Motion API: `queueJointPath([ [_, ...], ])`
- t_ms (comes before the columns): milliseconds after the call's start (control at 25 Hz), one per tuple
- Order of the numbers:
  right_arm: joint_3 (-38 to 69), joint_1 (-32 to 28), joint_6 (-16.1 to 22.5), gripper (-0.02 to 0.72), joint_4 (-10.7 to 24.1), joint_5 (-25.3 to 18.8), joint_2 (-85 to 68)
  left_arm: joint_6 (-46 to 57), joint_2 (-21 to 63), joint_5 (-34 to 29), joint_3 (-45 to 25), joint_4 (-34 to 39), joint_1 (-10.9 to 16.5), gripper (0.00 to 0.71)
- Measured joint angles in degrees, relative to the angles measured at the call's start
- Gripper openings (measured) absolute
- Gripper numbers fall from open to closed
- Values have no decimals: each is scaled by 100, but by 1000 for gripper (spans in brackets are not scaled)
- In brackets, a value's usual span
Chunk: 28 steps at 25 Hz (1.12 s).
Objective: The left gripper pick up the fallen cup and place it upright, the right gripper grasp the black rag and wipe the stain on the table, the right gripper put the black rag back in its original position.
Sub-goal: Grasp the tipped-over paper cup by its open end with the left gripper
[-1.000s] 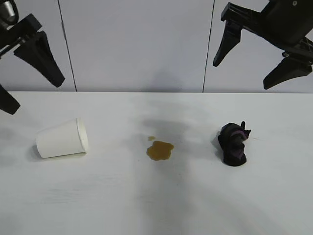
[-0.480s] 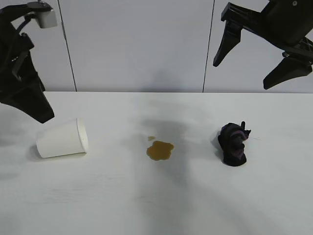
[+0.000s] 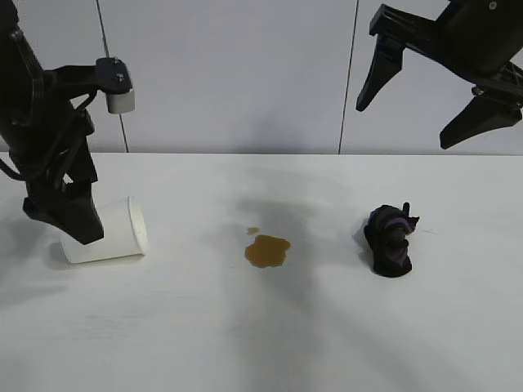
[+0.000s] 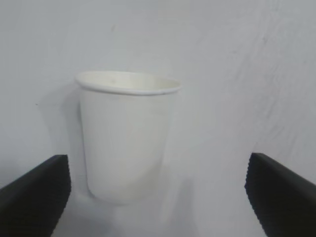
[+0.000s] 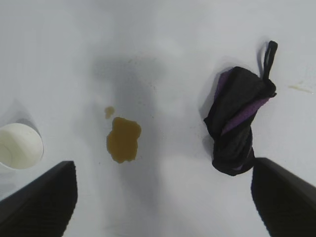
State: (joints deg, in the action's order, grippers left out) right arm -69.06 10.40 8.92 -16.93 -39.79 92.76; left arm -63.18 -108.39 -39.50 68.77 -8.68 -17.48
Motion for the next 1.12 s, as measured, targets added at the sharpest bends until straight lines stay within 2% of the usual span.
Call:
queueJointPath([
  [520, 0, 0, -5, 662, 0, -11, 0, 129, -242, 689, 0, -74, 0, 693],
  [1120, 0, 0, -19, 662, 0, -11, 0, 134, -631, 786, 0, -368, 0, 663],
])
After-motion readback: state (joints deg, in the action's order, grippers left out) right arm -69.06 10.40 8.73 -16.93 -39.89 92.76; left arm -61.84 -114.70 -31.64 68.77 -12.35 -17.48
